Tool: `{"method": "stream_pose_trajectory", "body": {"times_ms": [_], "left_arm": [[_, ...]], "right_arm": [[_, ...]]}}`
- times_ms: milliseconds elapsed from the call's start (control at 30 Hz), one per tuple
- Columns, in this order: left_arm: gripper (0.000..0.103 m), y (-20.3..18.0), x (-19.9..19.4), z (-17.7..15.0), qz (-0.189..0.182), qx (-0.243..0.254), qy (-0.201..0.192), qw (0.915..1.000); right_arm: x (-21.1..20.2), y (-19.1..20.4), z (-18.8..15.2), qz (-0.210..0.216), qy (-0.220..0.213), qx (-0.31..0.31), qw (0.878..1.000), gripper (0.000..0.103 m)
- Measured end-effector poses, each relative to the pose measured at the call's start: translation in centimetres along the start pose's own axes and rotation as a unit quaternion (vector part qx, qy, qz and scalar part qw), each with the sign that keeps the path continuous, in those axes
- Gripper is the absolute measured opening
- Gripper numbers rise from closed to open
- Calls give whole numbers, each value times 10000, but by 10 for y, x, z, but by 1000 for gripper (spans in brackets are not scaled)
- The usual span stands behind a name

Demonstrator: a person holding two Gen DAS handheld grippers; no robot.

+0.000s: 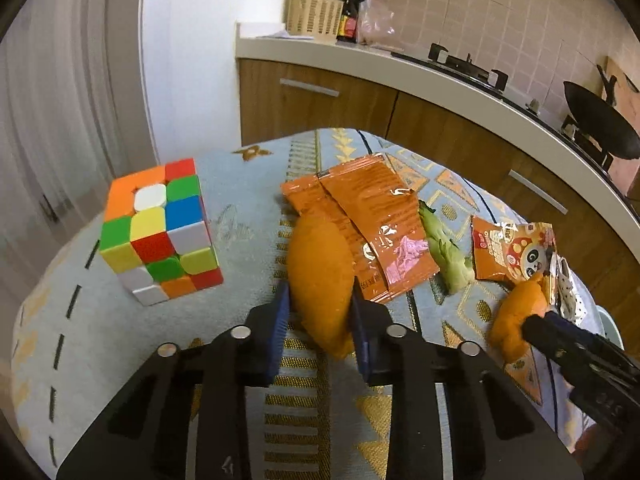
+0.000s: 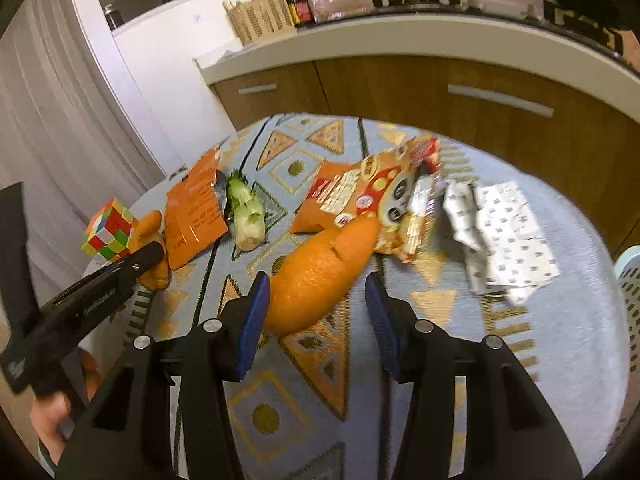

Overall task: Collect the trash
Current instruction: 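Grasp an orange peel with the left tool while the right tool grasps another peel, then carry both orange peels over the teal basket and open both tools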

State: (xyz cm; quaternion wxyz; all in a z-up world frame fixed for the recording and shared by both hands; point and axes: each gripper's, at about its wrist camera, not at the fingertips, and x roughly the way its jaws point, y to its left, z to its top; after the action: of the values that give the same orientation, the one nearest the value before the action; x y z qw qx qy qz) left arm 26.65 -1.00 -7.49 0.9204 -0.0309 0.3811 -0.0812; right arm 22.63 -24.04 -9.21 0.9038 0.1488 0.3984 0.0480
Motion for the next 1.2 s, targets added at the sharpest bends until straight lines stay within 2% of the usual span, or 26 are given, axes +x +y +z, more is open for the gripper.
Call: {"method": "stream_pose_trajectory", "body": {"times_ms": [233,400,633,700,733,867,933,1067,1200], "left_arm": [[20,11,-8,0,-250,-224,-130,9994],[20,12,-8,0,-319,-261,-136,9991],[20,14,-7,1,-358,-337,-133,9987],[20,14,-7,1,-381,-344,-144,9986],[20,14,-8,1,-385,-341,-152,9986],[20,12,-13,1,-340,-333,-290,9984],[19,11,-21,1,-370,-316,-434,9979],[19,7,-46,5,-656,-298,-792,9943],[19,-10,-79,8,-1108,-149,-1050,9882]], "right_arm": [[13,6,7,89,66,25,9999,47],[18,3,10,283,182,212,9992,48],[25,10,13,237,189,219,9993,48],[25,17,13,196,183,59,9996,43],[25,21,12,255,192,-44,9995,33],[16,35,7,-60,-38,-417,9991,21],[11,36,5,-128,-102,-438,9989,20],[-16,33,4,-184,-305,-415,9985,19],[-55,28,6,-319,-637,-515,9961,19]]}}
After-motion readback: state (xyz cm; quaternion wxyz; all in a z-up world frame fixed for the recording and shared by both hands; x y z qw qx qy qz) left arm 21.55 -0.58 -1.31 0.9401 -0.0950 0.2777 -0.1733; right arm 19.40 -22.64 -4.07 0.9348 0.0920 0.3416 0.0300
